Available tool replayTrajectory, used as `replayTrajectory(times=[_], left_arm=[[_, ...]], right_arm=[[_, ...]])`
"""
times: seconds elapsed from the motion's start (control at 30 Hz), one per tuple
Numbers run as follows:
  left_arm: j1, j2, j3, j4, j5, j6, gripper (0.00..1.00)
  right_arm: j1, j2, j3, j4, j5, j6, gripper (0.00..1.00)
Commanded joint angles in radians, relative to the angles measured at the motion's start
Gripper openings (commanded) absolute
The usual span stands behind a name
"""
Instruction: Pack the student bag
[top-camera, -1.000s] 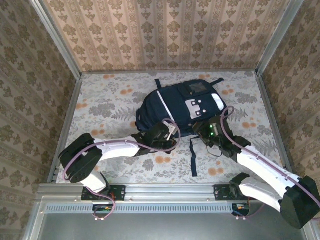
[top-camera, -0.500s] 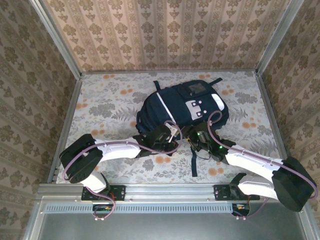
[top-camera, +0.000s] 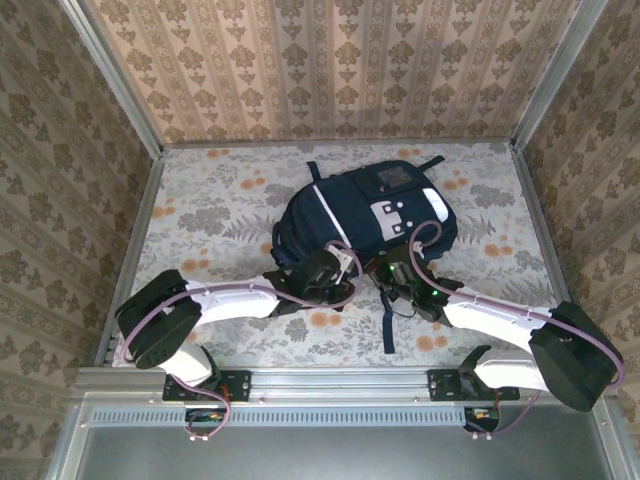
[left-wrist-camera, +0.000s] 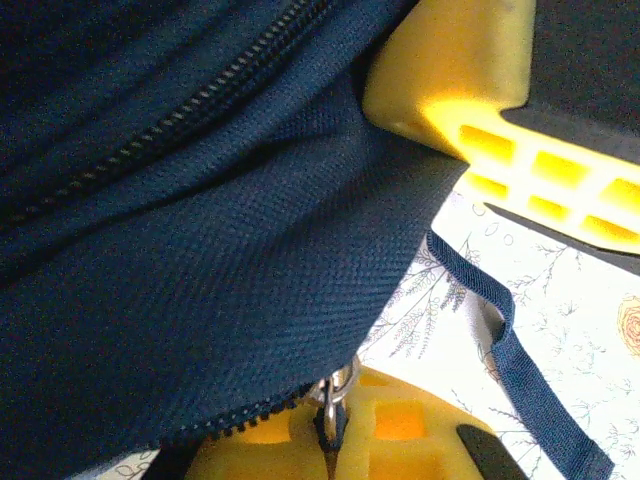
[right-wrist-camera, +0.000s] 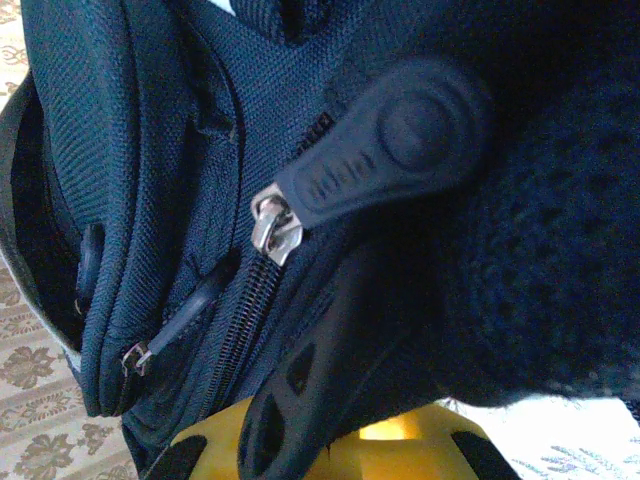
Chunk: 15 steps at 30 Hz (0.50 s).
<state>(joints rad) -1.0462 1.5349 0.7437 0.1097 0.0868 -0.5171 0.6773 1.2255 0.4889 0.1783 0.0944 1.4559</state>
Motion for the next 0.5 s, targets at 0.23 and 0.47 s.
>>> replayTrajectory(times=[0.23, 0.47], left_arm=[[0.050, -0.162, -0.094, -0.066, -0.031, 0.010, 0.00], [0.086, -0.242, -0.164, -0.091, -0.054, 0.020, 0.00]], right_arm=[[-0.038, -0.066, 0.008, -0.069, 0.077, -0.055, 0.00], [-0.056, -0.080, 0.023, -0.094, 0.052, -0.091, 0.00]])
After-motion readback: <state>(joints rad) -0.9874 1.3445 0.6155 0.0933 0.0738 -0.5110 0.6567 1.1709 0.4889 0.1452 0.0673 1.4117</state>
